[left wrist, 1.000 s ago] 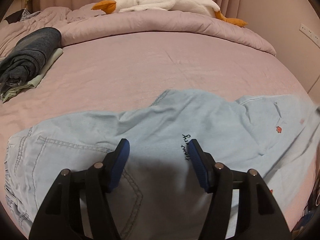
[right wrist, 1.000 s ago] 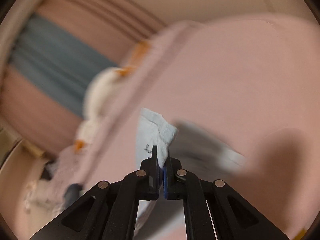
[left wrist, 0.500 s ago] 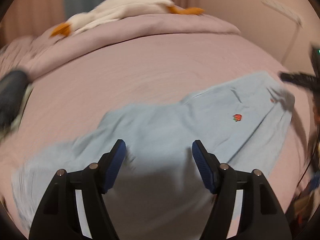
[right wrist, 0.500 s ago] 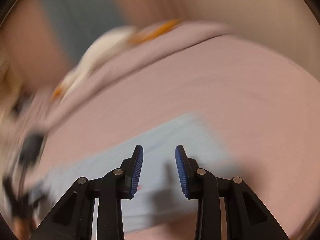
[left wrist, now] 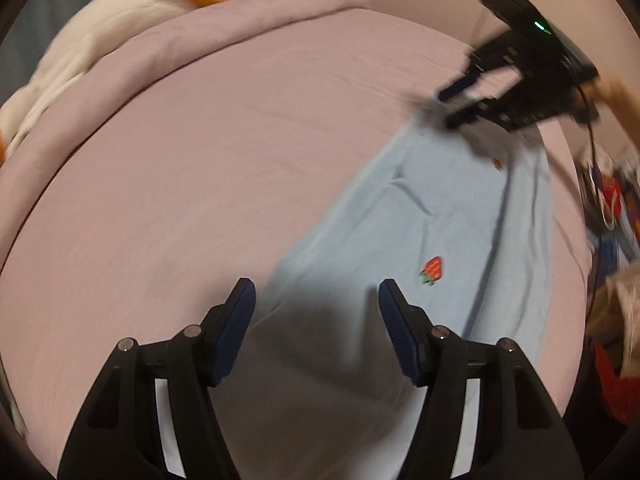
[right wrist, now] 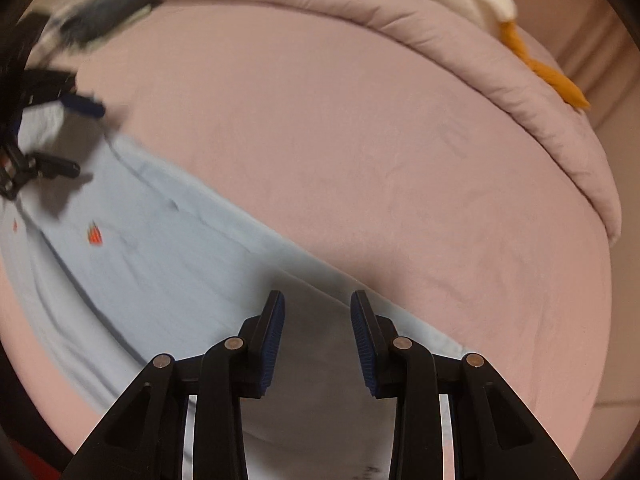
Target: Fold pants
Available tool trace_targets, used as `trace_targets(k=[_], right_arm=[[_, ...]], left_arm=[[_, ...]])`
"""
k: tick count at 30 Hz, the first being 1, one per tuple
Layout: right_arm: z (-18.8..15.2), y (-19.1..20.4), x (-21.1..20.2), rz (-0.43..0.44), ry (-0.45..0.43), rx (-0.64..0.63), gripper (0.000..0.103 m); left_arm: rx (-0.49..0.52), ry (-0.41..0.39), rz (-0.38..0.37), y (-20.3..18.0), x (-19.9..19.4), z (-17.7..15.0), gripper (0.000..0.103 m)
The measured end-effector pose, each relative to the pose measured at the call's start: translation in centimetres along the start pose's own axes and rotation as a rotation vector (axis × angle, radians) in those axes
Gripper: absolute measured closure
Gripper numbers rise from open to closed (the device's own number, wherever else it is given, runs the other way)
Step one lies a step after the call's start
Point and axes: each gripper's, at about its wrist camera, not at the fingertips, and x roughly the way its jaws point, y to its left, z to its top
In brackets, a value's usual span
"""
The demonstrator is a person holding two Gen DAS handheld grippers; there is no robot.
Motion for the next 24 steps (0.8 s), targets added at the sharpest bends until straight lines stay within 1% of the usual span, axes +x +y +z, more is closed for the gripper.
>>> trace_targets(k=[1, 3, 4, 5, 6, 7, 8, 9, 10, 11, 12, 14, 16, 18, 19, 20, 21, 22, 23, 24], right_arm=[[-0.2, 0.0, 0.3, -0.012, 0.019, -0.027, 0.068], [0.0, -0.4, 0.6, -0.001, 0.045, -0.054, 0.068], [0.2, -0.6, 1.0, -0.019, 0.061, -0.083, 0.068], [-0.2, -0.6, 1.3, -0.023, 0.076, -0.094, 0.068], [-0.1, -0.4, 1.9, -0.008, 0.111, -0.107, 0.068], [-0.6, 0.1, 2.2, -0.011, 0.131, -0.132, 0.068], [-0.6, 0.3, 2.4, -0.02, 0.134, -0.154, 0.07], [-0.5, 0.6, 2.2, -0.019, 0.129, -0.165, 0.081], [-0.6, 0.9, 1.9, -0.013, 0.129, -0.182, 0.087], [-0.8, 1.1, 1.7, -0.023, 0.125, -0.202, 0.092], [-1.0, 1.4, 1.7, -0.037, 0.125, -0.211, 0.096], [-1.2, 2.0, 1.6, -0.079, 0.116, -0.234, 0.099], [-1.0, 2.2, 1.2, -0.12, 0.094, -0.245, 0.1], [-0.5, 1.7, 0.7, -0.128, 0.069, -0.215, 0.1], [-0.3, 1.5, 0.6, -0.136, 0.061, -0.206, 0.1], [0.2, 1.0, 0.7, -0.148, 0.054, -0.198, 0.1], [0.5, 0.9, 0.8, -0.159, 0.046, -0.191, 0.101], [0.8, 1.0, 1.0, -0.178, 0.037, -0.189, 0.101], [0.9, 1.0, 1.0, -0.178, 0.034, -0.18, 0.101], [1.3, 0.8, 1.4, -0.167, 0.042, -0.166, 0.101]], left_arm=[[0.032, 0.013, -0.008, -0.6, 0.5, 0.2, 0.041], [0.094, 0.051, 0.0, -1.6, 2.0, 0.5, 0.047], [0.118, 0.071, 0.009, -2.0, 2.7, 0.7, 0.049], [0.139, 0.08, 0.018, -2.4, 2.9, 0.6, 0.05], [0.154, 0.076, 0.027, -2.7, 3.0, 0.7, 0.053], [0.161, 0.067, 0.037, -2.8, 2.8, 0.8, 0.064], [0.159, 0.06, 0.043, -2.8, 2.5, 0.8, 0.08], [0.152, 0.055, 0.047, -2.7, 2.4, 0.9, 0.083], [0.147, 0.049, 0.05, -2.8, 2.3, 0.9, 0.087], [0.146, 0.042, 0.048, -2.8, 2.2, 0.8, 0.093], [0.146, 0.039, 0.052, -2.8, 2.2, 0.7, 0.093], [0.131, 0.021, 0.066, -2.7, 2.4, 0.9, 0.098], [0.114, -0.003, 0.09, -2.4, 2.1, 1.0, 0.098], [0.104, -0.03, 0.119, -2.2, 1.6, 1.0, 0.099], [0.095, -0.033, 0.125, -2.1, 1.5, 1.0, 0.099], [0.082, -0.036, 0.152, -1.8, 1.6, 1.3, 0.099], [0.071, -0.032, 0.162, -1.5, 1.8, 1.5, 0.099], [0.064, -0.022, 0.158, -1.2, 2.0, 1.6, 0.098], [0.062, -0.002, 0.152, -1.1, 2.5, 1.7, 0.098], [0.074, 0.002, 0.187, -1.4, 2.8, 1.5, 0.095]])
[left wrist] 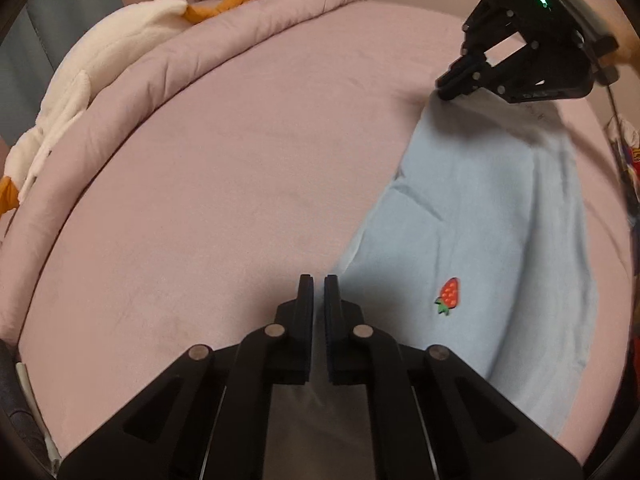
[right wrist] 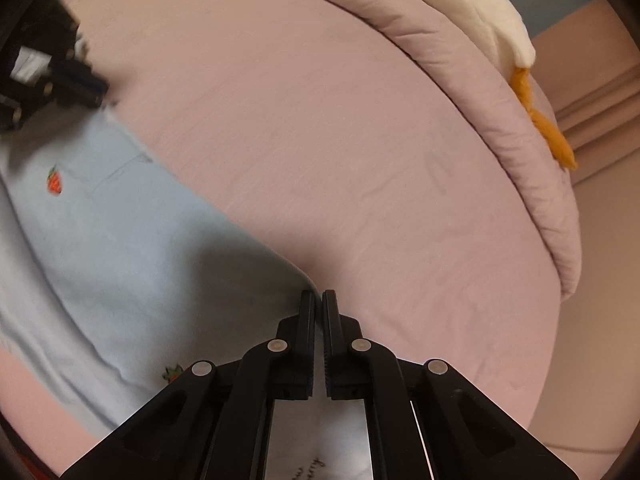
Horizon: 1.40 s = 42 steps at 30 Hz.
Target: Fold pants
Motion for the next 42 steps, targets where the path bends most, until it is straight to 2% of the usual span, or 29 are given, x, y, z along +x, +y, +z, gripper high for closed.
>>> trace_targets(k=[2, 3, 6, 8, 10, 12, 13, 15, 16, 17, 19, 20, 21, 22, 24, 25, 27, 29, 32, 34, 36, 37, 38, 39, 42], right_arm=[[0.0, 0.2, 1.7, 0.022, 0.09, 0.011, 0.099], [-0.3, 0.5, 1.8, 0.01, 0.093, 0.0, 0.096], [-1.4, -0.8, -0.1, 0.013, 0.017, 0.108, 0.09], [-2.9, -1.8, -2.3, -0.002, -0.05, 0.213, 0.089], [-5.0, -1.7, -4.2, 0.075, -0.123, 0.302, 0.087], [-7.4, 0.2, -4.6, 0.117, -0.145, 0.324, 0.086], [-8.4, 1.0, -4.2, 0.104, -0.127, 0.33, 0.086], [-11.4, 2.3, -2.3, 0.072, -0.026, 0.358, 0.087], [-12.6, 2.4, -1.9, 0.041, -0.016, 0.365, 0.087], [-14.1, 2.3, -2.3, 0.025, -0.056, 0.391, 0.087], [-16.9, 0.7, -2.4, -0.02, -0.032, 0.497, 0.087], [-18.2, -0.3, -2.5, -0.05, -0.013, 0.566, 0.073], [-18.9, -1.0, -2.7, -0.045, 0.004, 0.624, 0.057], [-19.1, -1.4, -3.2, -0.048, 0.005, 0.673, 0.057], [-17.8, 0.0, -5.6, -0.089, -0.048, 0.665, 0.058], [-16.5, 1.5, -7.1, -0.057, -0.112, 0.638, 0.058], [-13.8, 4.8, -9.3, 0.045, -0.23, 0.603, 0.058], [-9.9, 8.9, -10.1, 0.188, -0.303, 0.552, 0.058], [-5.3, 14.2, -9.0, 0.272, -0.31, 0.502, 0.06], [-3.6, 17.2, -7.4, 0.314, -0.263, 0.506, 0.071], [-3.6, 18.5, -6.2, 0.302, -0.222, 0.483, 0.072], [-4.3, 19.6, -6.0, 0.265, -0.223, 0.461, 0.072], [-5.5, 20.3, -6.4, 0.24, -0.261, 0.454, 0.072], [-6.2, 20.6, -6.8, 0.245, -0.273, 0.471, 0.073], [-10.3, 19.1, -7.9, 0.345, -0.28, 0.631, 0.074]], left_arm=[[-0.005, 0.002, 0.079, -0.3, 0.2, -0.3, 0.094], [-0.023, 0.004, 0.113, -0.1, 0.1, -0.4, 0.094], [-0.097, -0.038, 0.154, 0.4, -1.9, -1.5, 0.088], [-0.15, -0.102, 0.109, 0.4, -4.3, -3.0, 0.064], [-0.204, -0.132, 0.055, 0.1, -5.7, -4.8, 0.055], [-0.251, -0.12, 0.016, -0.6, -6.2, -6.5, 0.056], [-0.263, -0.109, 0.013, -1.1, -6.5, -7.6, 0.056], [-0.286, -0.057, 0.024, -2.0, -6.5, -10.4, 0.056], [-0.305, -0.027, 0.021, -2.6, -6.6, -11.7, 0.055], [-0.344, -0.037, 0.005, -2.7, -7.2, -13.7, 0.056], [-0.35, -0.059, 0.025, -2.8, -8.7, -15.6, 0.054], [-0.374, -0.032, 0.054, -2.6, -9.5, -17.0, 0.055], [-0.407, -0.022, 0.059, -2.2, -10.2, -17.9, 0.055], [-0.447, -0.019, 0.069, -1.7, -11.1, -18.8, 0.056], [-0.525, -0.055, 0.089, -0.3, -13.4, -20.2, 0.058], [-0.549, -0.082, 0.119, 0.1, -14.4, -20.6, 0.057], [-0.593, -0.112, 0.187, 0.8, -15.6, -20.9, 0.054], [-0.644, -0.118, 0.201, 1.4, -15.6, -21.4, 0.053], [-0.692, -0.048, 0.244, 1.5, -14.1, -23.4, 0.053], [-0.713, -0.033, 0.24, 1.0, -13.6, -25.3, 0.051], [-0.714, -0.08, 0.248, 0.7, -14.6, -26.8, 0.051], [-0.716, -0.088, 0.249, 0.4, -15.0, -27.5, 0.051], [-0.718, -0.093, 0.25, 0.2, -15.2, -27.9, 0.052], [-0.719, -0.096, 0.248, 0.0, -15.4, -28.0, 0.054], [-0.73, -0.092, 0.248, 0.0, -16.7, -27.9, 0.053]])
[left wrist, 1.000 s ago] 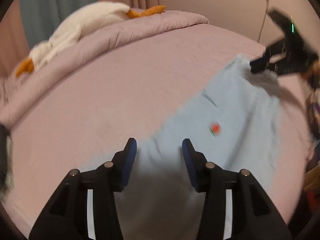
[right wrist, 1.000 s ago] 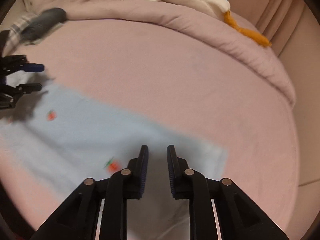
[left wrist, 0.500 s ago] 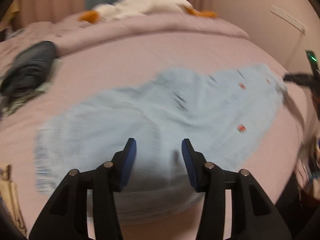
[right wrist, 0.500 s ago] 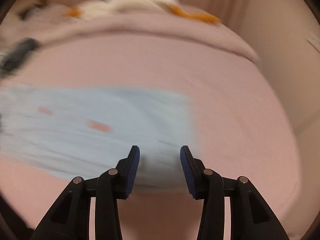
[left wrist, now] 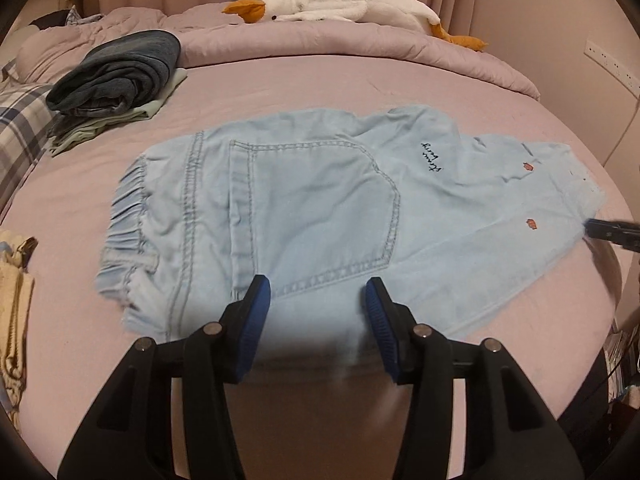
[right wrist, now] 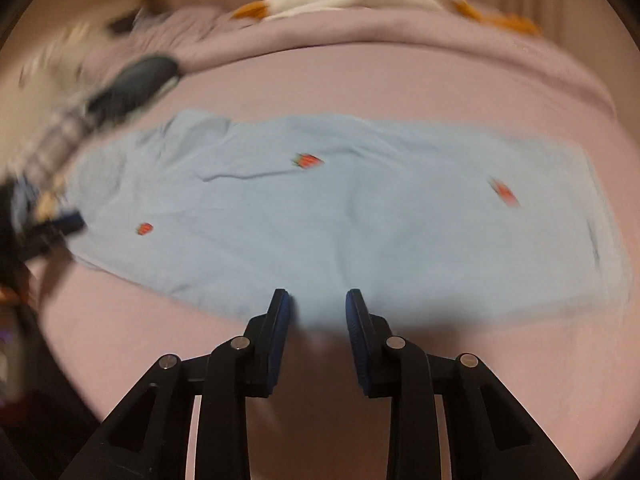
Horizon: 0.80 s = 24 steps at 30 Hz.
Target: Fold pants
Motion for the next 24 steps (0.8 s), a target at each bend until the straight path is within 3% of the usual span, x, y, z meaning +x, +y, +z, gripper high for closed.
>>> trace_targets(k=[2, 4, 5, 6, 9, 12, 14, 19, 20, 23, 24], right_arm=[[-1.1, -2.8, -2.2, 0.01, -0.035, 0.122, 0.074], [-2.7, -7.2, -4.5, 0.043, -0.107, 0.323, 0.068], [-4.1, -8.4, -5.3, 0.058, -0.135, 0.408, 0.061], [-5.1, -10.9, -6.1, 0.065, -0.177, 0.534, 0.059], [-7.2, -13.8, -6.4, 0.009, -0.24, 0.714, 0.058], [-7.6, -15.9, -5.6, -0.033, -0.26, 0.816, 0.051], [-7.4, -16.3, -4.5, -0.006, -0.284, 0.848, 0.051], [-6.7, -17.8, -4.0, -0.036, -0.361, 0.885, 0.051], [-6.6, -18.4, -4.4, -0.036, -0.373, 0.886, 0.053], [-6.3, -19.3, -4.1, 0.008, -0.385, 0.919, 0.095], [-6.3, -20.6, -4.8, 0.021, -0.388, 0.933, 0.095]], left_arm=[[-0.009, -0.011, -0.005, -0.5, -0.8, 0.3, 0.053], [-0.028, -0.042, -0.052, -1.2, -1.7, 1.1, 0.052], [-0.04, -0.059, -0.087, -1.6, -2.0, 1.6, 0.05], [-0.054, -0.072, -0.133, -2.3, -2.3, 2.1, 0.049], [-0.109, -0.072, -0.289, -4.7, -1.8, 3.7, 0.04], [-0.151, -0.022, -0.422, -7.8, 0.3, 5.4, 0.039], [-0.157, 0.005, -0.477, -10.1, 1.7, 6.4, 0.039], [-0.213, 0.101, -0.612, -14.9, 5.9, 8.2, 0.039], [-0.225, 0.125, -0.623, -15.8, 6.8, 8.3, 0.039], [-0.233, 0.188, -0.594, -17.2, 9.0, 8.1, 0.039], [-0.235, 0.2, -0.583, -17.2, 9.4, 8.0, 0.04]])
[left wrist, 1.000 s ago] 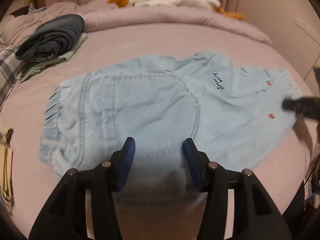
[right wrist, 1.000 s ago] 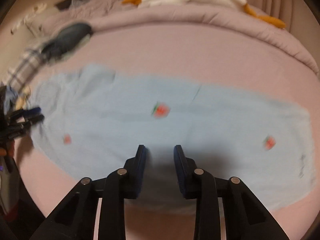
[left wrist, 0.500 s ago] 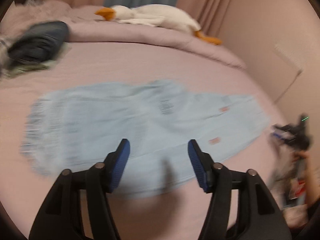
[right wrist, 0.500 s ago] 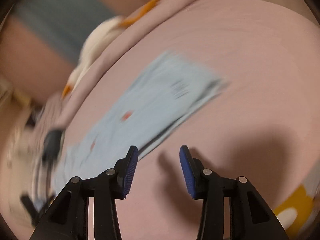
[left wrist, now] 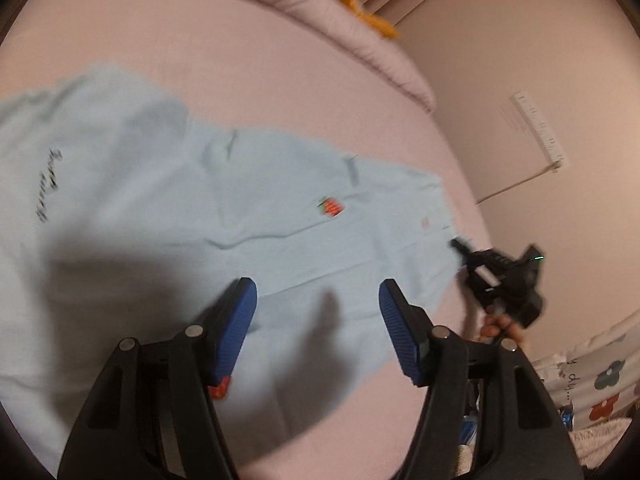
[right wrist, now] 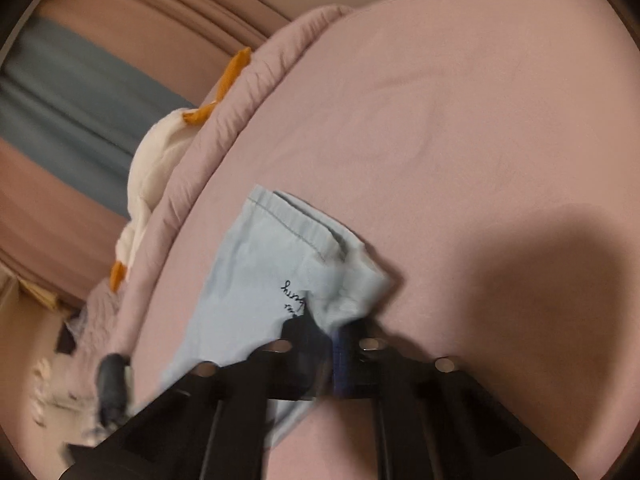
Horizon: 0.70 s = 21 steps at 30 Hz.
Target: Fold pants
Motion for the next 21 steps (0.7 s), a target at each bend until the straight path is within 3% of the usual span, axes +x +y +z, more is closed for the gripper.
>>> trace_targets(k=[2, 6, 8, 11, 13, 17, 19, 21], right_arm=[[0.3, 1.2, -1.1, 0.014, -0.03, -0.054, 0.095], [-1.4, 7.8, -2.8, 0.071, -0.065, -0.312, 0.095], [-3.3, 11.3, -3.4, 0.116, -0.058, -0.444, 0.095], [-7.2, 15.6, -3.3, 0.151, -0.028, -0.622, 0.095], [-10.1, 18.0, -2.9, 0.155, -0.006, -0.739, 0.095], [-16.6, 20.8, -2.2, 0.185, 0.047, -0.937, 0.095], [-19.8, 21.8, -1.6, 0.18, 0.075, -1.035, 0.095], [-22.3, 22.1, -1.3, 0.16, 0.094, -1.124, 0.095]], left_arm=[[-0.003, -0.007, -0.012, -0.1, -0.2, 0.1, 0.04], [-0.078, -0.027, -0.13, -0.5, -0.9, 1.0, 0.038], [-0.116, -0.051, -0.208, -1.1, -1.2, 1.3, 0.022], [-0.174, -0.066, -0.335, -1.8, -1.2, 1.7, 0.016], [-0.196, -0.066, -0.379, -2.3, -1.0, 2.2, 0.016], [-0.271, -0.078, -0.379, -1.5, -0.4, 2.4, 0.012], [-0.342, -0.072, -0.377, 0.0, -0.1, 1.9, 0.017], [-0.361, -0.087, -0.324, 1.2, -0.4, 1.4, 0.046]])
